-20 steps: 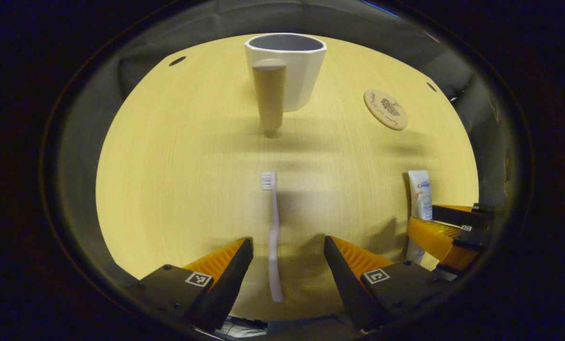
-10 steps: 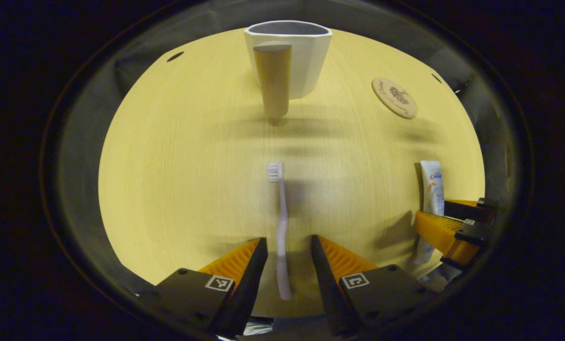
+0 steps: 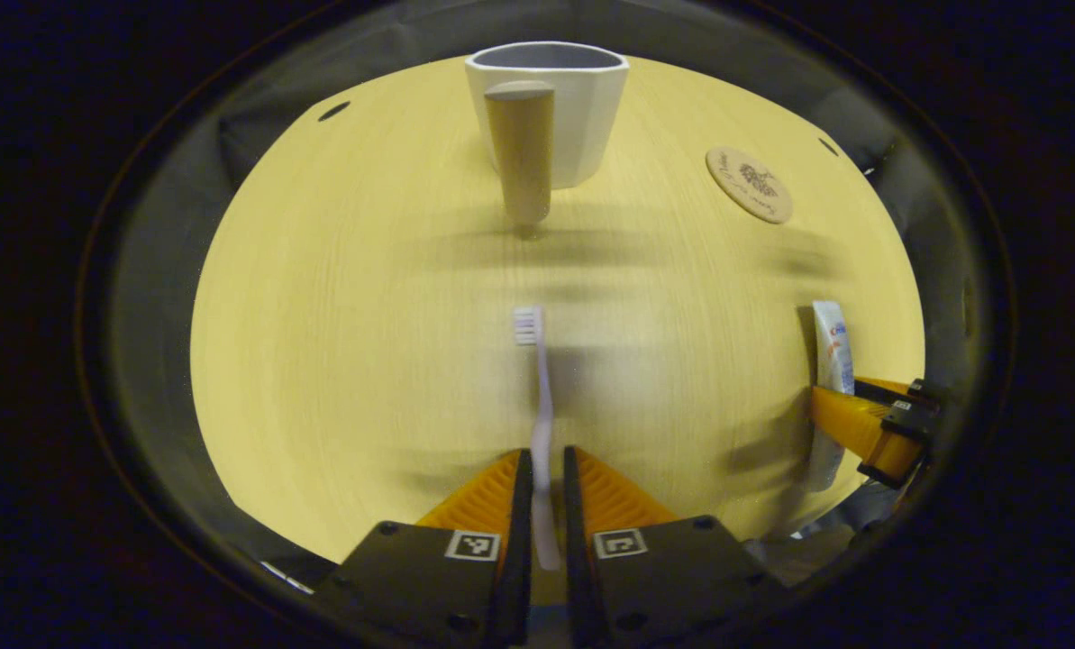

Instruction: Put the toothbrush and toothpaste on the desktop into the cup, then pick up the cup and place it on the coaster on the desktop.

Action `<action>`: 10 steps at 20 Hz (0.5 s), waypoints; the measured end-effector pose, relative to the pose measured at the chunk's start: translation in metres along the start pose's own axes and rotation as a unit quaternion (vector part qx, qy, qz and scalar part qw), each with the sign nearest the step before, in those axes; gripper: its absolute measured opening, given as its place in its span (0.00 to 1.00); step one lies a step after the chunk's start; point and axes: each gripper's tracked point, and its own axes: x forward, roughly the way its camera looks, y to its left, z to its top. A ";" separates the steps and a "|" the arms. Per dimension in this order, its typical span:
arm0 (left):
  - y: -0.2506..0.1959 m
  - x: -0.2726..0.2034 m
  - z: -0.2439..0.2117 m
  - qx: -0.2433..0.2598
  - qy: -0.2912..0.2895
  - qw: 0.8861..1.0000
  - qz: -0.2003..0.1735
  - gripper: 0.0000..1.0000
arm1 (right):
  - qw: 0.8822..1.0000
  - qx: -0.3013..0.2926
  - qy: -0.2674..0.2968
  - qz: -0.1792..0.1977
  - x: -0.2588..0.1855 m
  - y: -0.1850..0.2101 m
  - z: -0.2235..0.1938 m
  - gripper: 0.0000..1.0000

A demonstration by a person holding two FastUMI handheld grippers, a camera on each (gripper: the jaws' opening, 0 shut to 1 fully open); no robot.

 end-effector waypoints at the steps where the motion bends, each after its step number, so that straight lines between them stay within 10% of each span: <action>1: 0.000 -0.001 0.001 0.006 -0.002 1.000 0.000 0.17 | 1.000 0.007 -0.003 0.003 -0.002 0.001 0.000 0.36; 10: -0.001 -0.004 -0.001 0.022 -0.031 0.999 -0.011 0.12 | 0.999 0.006 -0.031 0.042 -0.002 0.006 0.001 0.22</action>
